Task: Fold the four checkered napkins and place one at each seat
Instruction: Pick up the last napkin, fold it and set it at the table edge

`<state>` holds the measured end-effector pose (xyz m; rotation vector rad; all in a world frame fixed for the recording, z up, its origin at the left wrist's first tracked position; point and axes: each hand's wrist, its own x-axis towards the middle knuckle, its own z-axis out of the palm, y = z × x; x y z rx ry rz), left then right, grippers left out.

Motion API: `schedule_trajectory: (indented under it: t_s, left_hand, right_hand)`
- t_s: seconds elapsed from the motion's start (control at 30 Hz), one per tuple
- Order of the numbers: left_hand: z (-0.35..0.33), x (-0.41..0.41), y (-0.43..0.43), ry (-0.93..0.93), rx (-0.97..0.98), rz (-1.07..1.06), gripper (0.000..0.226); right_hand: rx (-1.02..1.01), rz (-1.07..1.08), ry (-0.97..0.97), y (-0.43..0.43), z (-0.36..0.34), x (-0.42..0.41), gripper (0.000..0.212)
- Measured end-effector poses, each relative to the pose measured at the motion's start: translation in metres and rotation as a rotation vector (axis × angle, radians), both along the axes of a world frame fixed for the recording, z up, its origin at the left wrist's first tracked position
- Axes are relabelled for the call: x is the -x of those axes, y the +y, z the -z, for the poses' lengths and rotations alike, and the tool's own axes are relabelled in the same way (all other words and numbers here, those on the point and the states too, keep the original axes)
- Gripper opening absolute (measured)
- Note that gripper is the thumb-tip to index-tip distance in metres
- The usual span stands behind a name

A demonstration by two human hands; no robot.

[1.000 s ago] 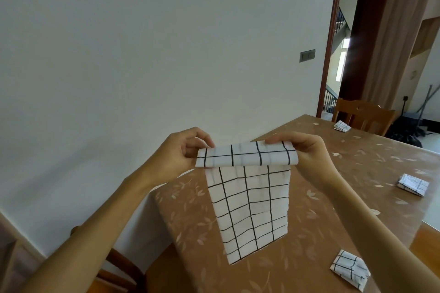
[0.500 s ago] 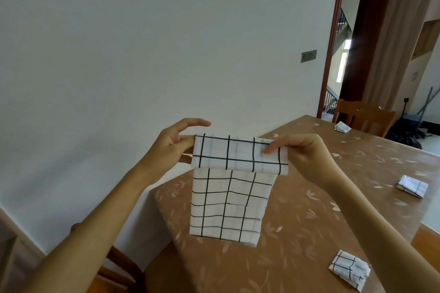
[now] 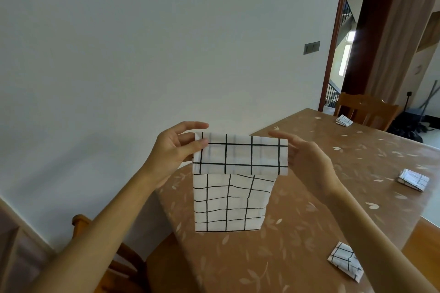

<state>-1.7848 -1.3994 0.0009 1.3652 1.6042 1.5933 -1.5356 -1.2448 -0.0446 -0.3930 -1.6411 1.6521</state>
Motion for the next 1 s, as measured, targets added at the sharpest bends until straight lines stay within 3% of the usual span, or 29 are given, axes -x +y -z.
schedule_trajectory:
  t_s: [0.1,0.27,0.43,0.57,0.8,1.0]
  left_hand:
    - [0.003,-0.001,0.0,-0.036,0.025,0.011,0.03]
    - [0.01,-0.002,-0.001,-0.02,0.037,0.035,0.033]
    - [0.018,-0.006,-0.004,-0.18,0.116,0.099,0.042]
    - [0.033,-0.01,-0.009,-0.117,0.241,0.145,0.029]
    - [0.041,-0.01,-0.004,-0.088,0.158,-0.019,0.02]
    - [0.041,-0.004,-0.01,-0.118,0.279,0.142,0.03]
  right_hand:
    - [-0.071,-0.144,-0.15,-0.005,0.01,-0.002,0.066]
    - [-0.107,-0.046,-0.228,-0.017,0.01,0.002,0.023]
    - [-0.068,0.039,-0.163,-0.015,0.015,0.008,0.02]
    - [-0.085,0.081,-0.154,-0.013,0.015,0.01,0.017]
    - [-0.139,-0.062,-0.264,-0.017,0.011,0.008,0.012]
    - [-0.181,0.01,-0.261,-0.012,0.021,0.008,0.018]
